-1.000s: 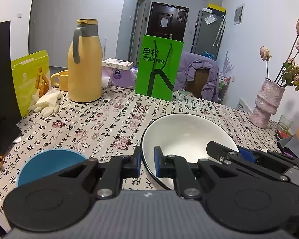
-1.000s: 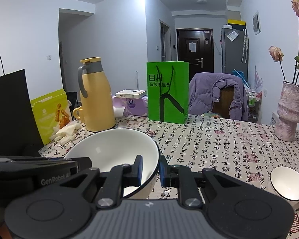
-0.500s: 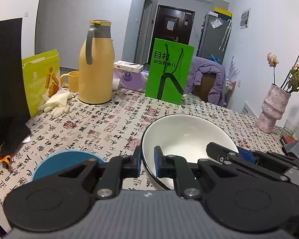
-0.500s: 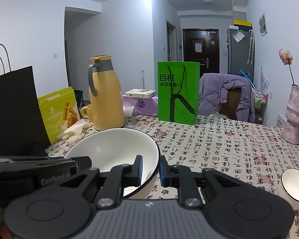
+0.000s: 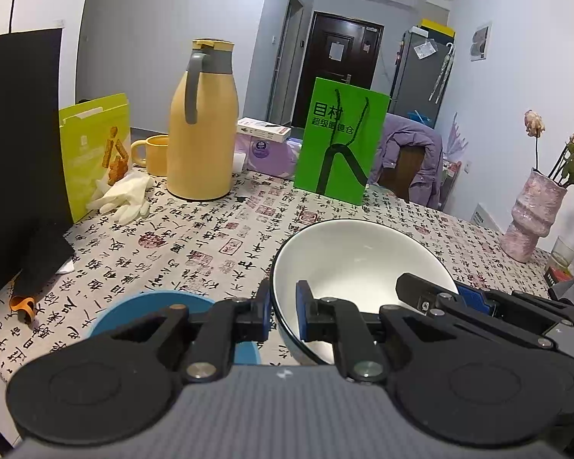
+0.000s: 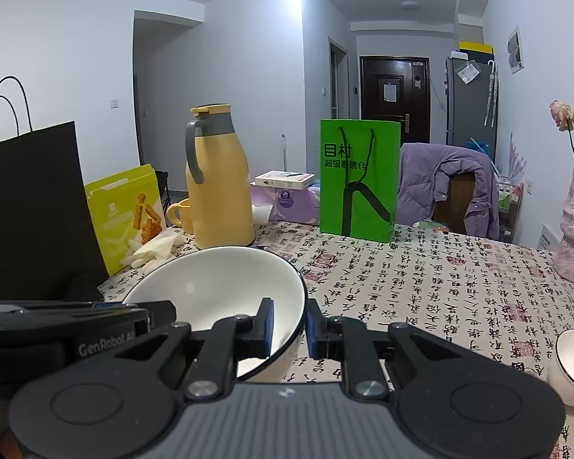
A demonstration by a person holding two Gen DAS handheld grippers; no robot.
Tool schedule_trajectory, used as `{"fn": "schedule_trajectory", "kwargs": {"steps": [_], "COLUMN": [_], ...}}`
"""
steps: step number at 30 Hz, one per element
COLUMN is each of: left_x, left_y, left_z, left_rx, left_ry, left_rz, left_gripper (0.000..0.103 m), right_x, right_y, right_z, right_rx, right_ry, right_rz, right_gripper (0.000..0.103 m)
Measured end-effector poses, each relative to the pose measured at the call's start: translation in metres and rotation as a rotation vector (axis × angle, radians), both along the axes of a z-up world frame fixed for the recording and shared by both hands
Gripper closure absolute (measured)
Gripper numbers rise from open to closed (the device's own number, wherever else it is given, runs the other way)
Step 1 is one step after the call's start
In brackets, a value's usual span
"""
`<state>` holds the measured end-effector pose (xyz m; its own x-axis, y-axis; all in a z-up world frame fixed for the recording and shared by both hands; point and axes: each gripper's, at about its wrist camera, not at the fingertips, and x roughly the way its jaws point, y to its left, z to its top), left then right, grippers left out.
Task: Organize plates and bowls
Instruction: 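Lower the white bowl into the blue bowl with both grippers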
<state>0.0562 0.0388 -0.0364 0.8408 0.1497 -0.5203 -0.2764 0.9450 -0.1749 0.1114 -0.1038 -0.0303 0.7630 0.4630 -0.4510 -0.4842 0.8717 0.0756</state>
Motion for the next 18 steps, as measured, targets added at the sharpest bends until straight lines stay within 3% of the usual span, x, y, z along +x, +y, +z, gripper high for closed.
{"fn": "schedule_trajectory", "kwargs": {"steps": [18], "left_x": [-0.013], "left_y": [0.031], "left_z": [-0.004], "left_rx": [-0.023], "left_ry": [-0.003], "left_rz": [0.028], "left_gripper": [0.091], "right_x": [-0.008], "right_y": [0.032], "right_z": [-0.001], "right_rx": [-0.020], "right_ry": [-0.003], "right_rz": [0.025], "right_gripper": [0.086]}}
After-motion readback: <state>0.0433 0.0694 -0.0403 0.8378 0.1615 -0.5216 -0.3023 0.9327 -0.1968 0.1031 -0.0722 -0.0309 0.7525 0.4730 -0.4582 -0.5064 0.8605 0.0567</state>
